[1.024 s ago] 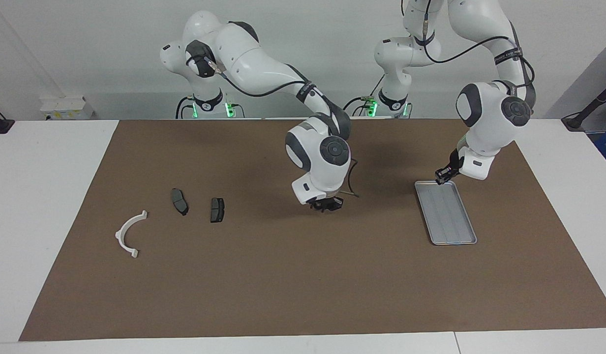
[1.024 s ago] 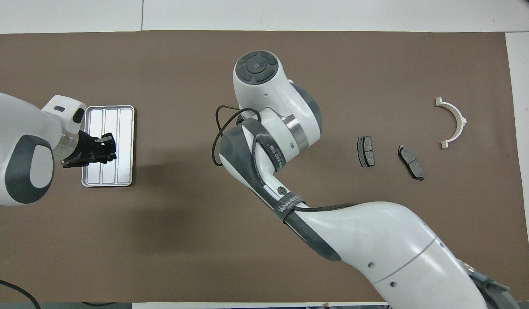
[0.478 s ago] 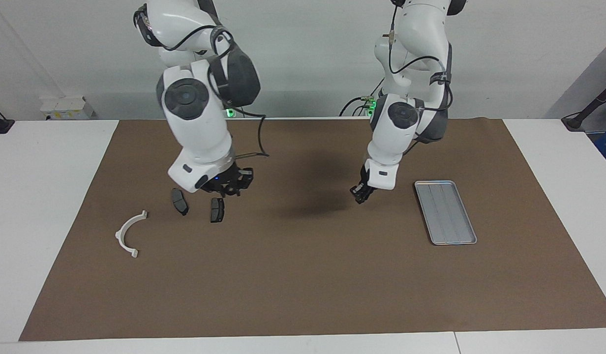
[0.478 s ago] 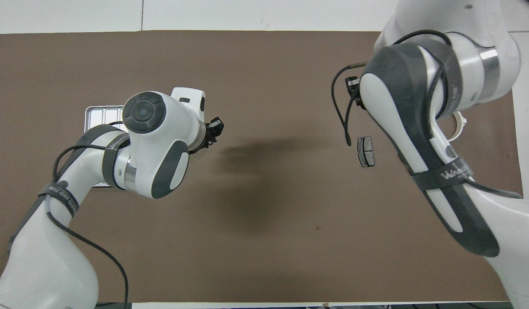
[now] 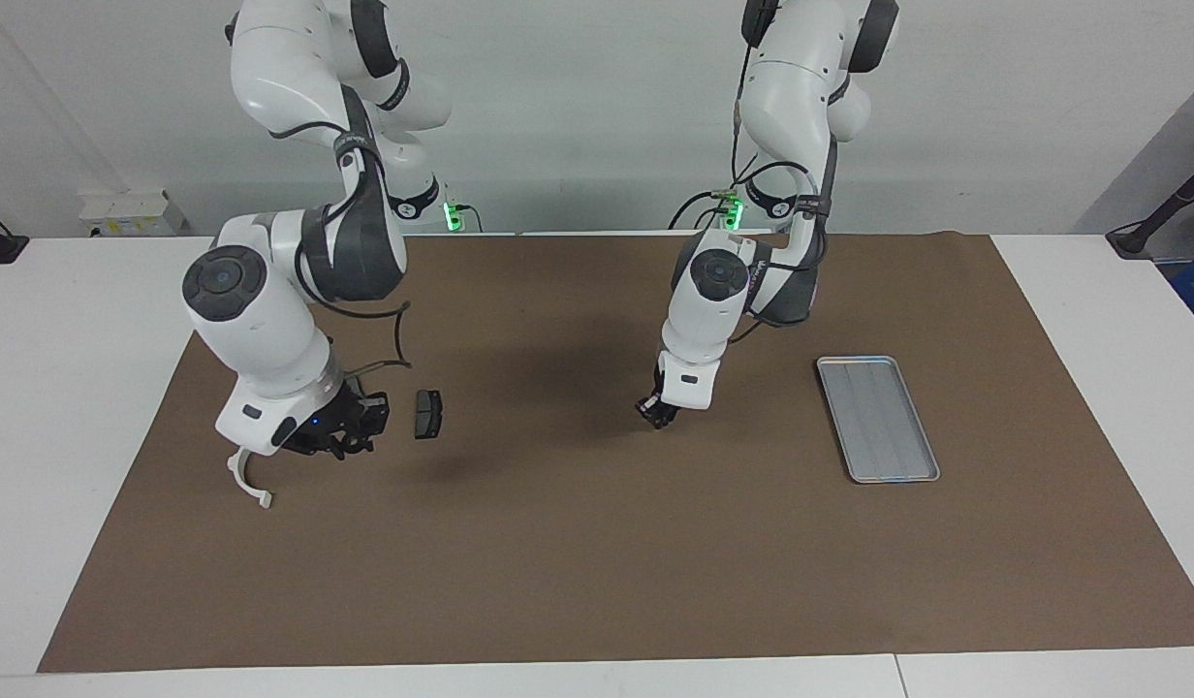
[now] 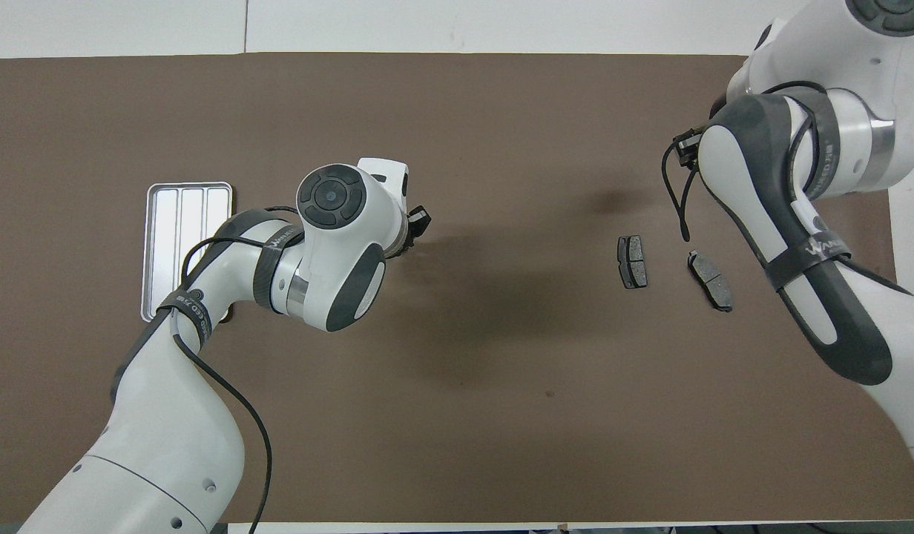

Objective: Place bearing gear from tray to pile

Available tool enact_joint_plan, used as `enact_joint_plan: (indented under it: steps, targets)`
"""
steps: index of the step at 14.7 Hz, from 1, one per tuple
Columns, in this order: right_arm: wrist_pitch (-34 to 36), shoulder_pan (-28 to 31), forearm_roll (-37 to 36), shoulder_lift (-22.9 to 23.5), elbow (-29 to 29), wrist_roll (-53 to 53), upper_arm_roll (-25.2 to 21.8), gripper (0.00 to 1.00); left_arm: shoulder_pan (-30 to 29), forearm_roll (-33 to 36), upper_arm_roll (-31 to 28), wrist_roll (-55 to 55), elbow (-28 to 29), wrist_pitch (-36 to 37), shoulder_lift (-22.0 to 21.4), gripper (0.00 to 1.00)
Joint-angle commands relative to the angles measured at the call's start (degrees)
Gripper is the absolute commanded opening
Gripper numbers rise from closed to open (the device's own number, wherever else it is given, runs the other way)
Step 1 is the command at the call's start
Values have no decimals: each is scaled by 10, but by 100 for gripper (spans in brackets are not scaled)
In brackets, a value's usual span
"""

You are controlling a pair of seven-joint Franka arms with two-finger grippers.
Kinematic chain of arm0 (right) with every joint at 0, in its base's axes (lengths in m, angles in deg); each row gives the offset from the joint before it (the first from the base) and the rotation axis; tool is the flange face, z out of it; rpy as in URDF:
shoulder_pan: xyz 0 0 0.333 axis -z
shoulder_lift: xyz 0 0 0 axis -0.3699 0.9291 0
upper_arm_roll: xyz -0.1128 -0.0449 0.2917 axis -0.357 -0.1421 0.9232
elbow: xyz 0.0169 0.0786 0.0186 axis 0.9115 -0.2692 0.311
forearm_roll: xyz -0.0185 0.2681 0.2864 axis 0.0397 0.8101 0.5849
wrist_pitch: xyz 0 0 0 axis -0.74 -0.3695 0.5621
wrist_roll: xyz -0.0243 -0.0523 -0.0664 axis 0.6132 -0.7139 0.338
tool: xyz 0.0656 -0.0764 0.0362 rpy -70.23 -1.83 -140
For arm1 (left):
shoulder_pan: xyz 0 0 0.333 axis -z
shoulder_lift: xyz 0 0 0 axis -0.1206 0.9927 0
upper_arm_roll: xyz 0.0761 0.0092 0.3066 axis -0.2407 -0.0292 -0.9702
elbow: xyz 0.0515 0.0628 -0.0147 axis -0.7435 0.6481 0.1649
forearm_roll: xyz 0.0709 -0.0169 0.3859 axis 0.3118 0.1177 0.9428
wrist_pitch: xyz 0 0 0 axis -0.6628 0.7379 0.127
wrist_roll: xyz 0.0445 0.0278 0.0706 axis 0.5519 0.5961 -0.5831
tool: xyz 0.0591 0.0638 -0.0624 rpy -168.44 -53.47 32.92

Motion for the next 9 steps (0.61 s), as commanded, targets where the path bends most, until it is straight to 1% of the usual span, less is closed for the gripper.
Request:
enact_joint_plan:
  steps: [1, 6, 9]
  targets:
    - [-107, 10, -25, -35, -112, -10, 8, 0, 14, -1, -12, -9, 6, -3, -1, 0]
    - [-199, 44, -29, 20, -115, -81, 8, 0, 32, -1, -12, -13, 23, -16, 0, 0]
    - [-226, 54, -29, 38, -115, -90, 8, 0, 32, -1, -12, -13, 31, -19, -1, 0]
